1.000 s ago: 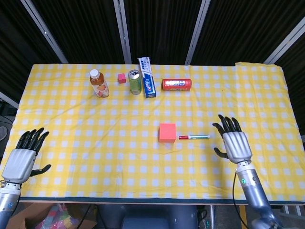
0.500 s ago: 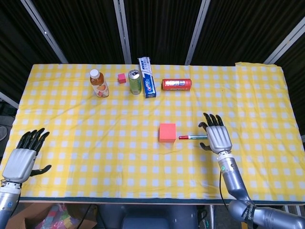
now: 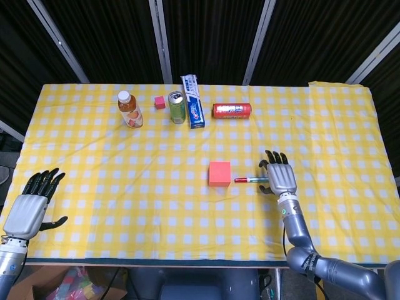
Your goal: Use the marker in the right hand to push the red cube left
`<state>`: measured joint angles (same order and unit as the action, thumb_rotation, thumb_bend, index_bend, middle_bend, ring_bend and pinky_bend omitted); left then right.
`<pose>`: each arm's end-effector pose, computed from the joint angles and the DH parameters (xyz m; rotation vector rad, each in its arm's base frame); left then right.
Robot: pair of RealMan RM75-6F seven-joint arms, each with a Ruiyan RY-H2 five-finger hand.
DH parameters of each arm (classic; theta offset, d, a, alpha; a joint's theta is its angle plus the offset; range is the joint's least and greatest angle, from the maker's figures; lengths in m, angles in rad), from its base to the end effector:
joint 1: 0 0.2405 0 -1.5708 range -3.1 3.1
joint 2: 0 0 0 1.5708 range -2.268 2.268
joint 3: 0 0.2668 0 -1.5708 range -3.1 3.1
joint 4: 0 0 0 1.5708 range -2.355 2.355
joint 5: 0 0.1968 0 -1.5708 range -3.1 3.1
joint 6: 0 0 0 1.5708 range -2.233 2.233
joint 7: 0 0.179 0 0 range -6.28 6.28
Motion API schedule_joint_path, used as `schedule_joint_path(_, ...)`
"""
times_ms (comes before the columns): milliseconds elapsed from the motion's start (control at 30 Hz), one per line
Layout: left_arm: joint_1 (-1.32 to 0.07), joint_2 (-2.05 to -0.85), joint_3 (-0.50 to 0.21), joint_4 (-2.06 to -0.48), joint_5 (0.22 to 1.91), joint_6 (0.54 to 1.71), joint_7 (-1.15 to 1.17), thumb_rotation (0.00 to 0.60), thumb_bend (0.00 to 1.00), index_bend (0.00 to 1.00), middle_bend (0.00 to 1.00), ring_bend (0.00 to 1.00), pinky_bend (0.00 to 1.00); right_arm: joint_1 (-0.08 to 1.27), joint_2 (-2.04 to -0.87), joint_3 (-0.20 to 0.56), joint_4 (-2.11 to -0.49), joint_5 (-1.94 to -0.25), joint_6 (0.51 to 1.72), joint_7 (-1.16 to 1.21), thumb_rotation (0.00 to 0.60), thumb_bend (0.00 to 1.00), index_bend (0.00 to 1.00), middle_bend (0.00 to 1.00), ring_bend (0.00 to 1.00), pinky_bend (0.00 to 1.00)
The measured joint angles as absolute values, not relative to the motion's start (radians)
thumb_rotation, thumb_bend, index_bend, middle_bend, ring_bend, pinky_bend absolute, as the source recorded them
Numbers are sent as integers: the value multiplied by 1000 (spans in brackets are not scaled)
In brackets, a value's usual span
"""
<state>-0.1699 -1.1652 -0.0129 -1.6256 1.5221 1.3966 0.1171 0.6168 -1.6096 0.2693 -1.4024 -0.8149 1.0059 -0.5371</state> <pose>-0.2956 0.2323 0.1369 -1.5520 -0.8797 -0.8602 -0.2304 -0.3818 -0.0076 1.5447 -1.1232 0.6910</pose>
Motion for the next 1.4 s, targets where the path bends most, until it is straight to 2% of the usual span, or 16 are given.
schedule_joint_path(267,-172,-1163,-13,-1627,1518,1391,109,600,0,0,0,0,0,636,-1641,262,-1342,-791,987,-528,600,302,352,97,0,0)
schedule_joint_path(500,-175,-1161,-14,-1627,1513,1384,104,600,0,0,0,0,0,655,-1671,259,-1284,-769,966,-521,600,313,422,141,0,0)
schedule_joint_path(867,-177,-1160,-14,-1631,1509,1380,98,600,0,0,0,0,0,670,-1714,248,-1225,-779,954,-493,600,506,566,221,0,0)
schedule_joint_path(1400,-176,-1157,-11,-1635,1513,1383,93,600,0,0,0,0,0,668,-1639,273,-1384,-815,1034,-499,600,527,579,222,0,0)
